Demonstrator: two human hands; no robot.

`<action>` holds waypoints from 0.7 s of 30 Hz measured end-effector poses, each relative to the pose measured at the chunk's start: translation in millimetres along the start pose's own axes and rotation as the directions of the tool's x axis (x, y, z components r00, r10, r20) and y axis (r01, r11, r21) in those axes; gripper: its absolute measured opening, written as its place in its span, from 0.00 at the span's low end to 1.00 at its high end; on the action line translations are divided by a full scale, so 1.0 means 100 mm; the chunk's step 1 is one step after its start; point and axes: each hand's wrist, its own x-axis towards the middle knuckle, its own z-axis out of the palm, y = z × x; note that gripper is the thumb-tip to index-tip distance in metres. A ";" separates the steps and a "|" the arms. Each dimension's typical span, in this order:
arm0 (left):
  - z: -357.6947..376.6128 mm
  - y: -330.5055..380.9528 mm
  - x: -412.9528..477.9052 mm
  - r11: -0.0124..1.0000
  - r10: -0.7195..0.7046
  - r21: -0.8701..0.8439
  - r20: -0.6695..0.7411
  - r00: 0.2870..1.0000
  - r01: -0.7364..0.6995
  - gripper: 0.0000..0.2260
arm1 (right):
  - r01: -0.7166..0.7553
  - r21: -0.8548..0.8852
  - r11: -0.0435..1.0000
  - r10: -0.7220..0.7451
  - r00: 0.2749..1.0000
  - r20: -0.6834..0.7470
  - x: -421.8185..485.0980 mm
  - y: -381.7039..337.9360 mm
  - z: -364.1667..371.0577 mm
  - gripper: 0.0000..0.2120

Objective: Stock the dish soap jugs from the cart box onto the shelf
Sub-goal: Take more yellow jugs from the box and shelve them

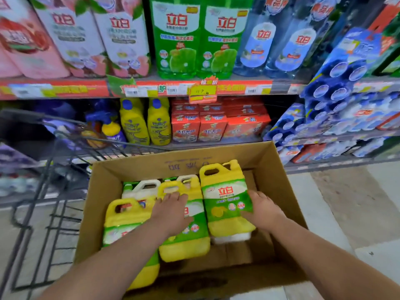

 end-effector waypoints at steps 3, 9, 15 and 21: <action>0.10 0.22 0.17 0.994 -0.038 -0.098 0.023 0.999 0.040 0.33 | -0.014 0.126 0.992 0.008 0.999 0.051 0.24 0.03 0.05 0.38; 0.34 0.54 0.57 0.961 -0.175 -0.225 -0.050 0.983 0.160 0.32 | -0.131 0.471 0.872 0.080 0.989 0.127 0.72 0.13 0.21 0.42; 0.64 0.60 0.76 0.946 -0.255 -0.234 -0.106 0.961 0.226 0.38 | -0.192 0.732 0.654 0.118 0.981 0.152 0.96 0.14 0.36 0.36; 0.77 0.56 0.79 0.950 -0.268 -0.204 -0.134 0.954 0.238 0.43 | -0.186 0.801 0.569 0.092 0.982 0.163 0.96 0.18 0.43 0.37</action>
